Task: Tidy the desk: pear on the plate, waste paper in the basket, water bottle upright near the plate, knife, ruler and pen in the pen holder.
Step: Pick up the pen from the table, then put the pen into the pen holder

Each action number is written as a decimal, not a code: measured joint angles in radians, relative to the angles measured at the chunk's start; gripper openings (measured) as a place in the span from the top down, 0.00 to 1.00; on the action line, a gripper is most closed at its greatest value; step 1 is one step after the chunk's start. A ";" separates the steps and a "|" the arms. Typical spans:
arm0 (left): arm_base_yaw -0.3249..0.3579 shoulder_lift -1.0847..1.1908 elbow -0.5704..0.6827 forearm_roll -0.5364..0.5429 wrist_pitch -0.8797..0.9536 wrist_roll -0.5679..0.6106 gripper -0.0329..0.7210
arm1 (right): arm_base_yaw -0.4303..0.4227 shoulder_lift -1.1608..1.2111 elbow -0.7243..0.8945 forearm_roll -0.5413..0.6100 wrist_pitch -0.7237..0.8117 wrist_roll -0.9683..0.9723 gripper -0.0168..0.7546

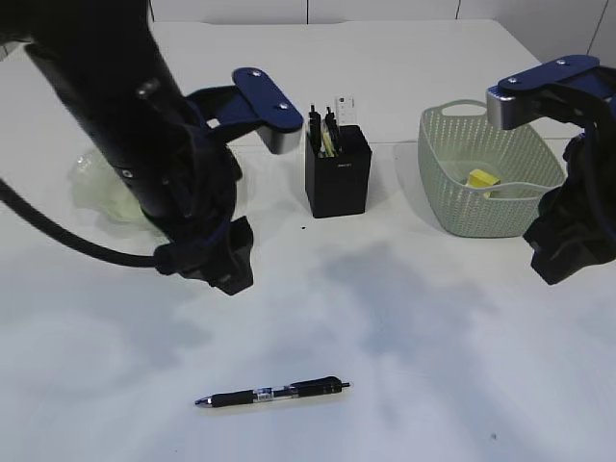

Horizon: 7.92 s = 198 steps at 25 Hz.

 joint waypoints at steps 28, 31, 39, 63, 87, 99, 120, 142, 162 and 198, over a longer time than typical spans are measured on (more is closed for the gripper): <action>-0.097 0.359 -0.081 -0.099 -0.085 0.253 0.36 | 0.000 0.000 0.036 0.044 -0.033 0.049 0.67; -0.097 0.362 -0.081 -0.098 -0.113 0.253 0.36 | 0.000 0.000 0.036 0.039 -0.041 0.061 0.67; -0.097 0.383 -0.082 -0.102 -0.131 0.253 0.36 | 0.000 0.000 0.036 -0.061 -0.043 0.105 0.65; -0.128 0.430 -0.082 -0.085 -0.169 0.180 0.30 | 0.000 0.000 0.036 -0.063 -0.053 0.110 0.65; -0.128 0.442 -0.082 -0.085 -0.137 0.179 0.76 | 0.000 0.000 0.036 -0.063 -0.061 0.110 0.65; -0.128 0.442 -0.083 -0.085 -0.132 0.179 0.83 | 0.000 0.000 0.036 -0.063 -0.061 0.110 0.65; -0.128 0.364 -0.213 -0.086 -0.162 0.175 0.84 | 0.000 0.000 0.036 -0.083 -0.061 0.110 0.65; -0.035 0.302 -0.261 -0.251 -0.745 0.063 0.85 | 0.000 0.000 0.036 -0.188 -0.061 0.171 0.65; -0.015 0.388 -0.261 -0.470 -1.356 0.063 0.85 | 0.000 0.000 0.036 -0.251 -0.061 0.204 0.65; -0.015 0.570 -0.261 -0.471 -1.692 -0.061 0.85 | 0.000 0.000 0.036 -0.273 -0.043 0.204 0.65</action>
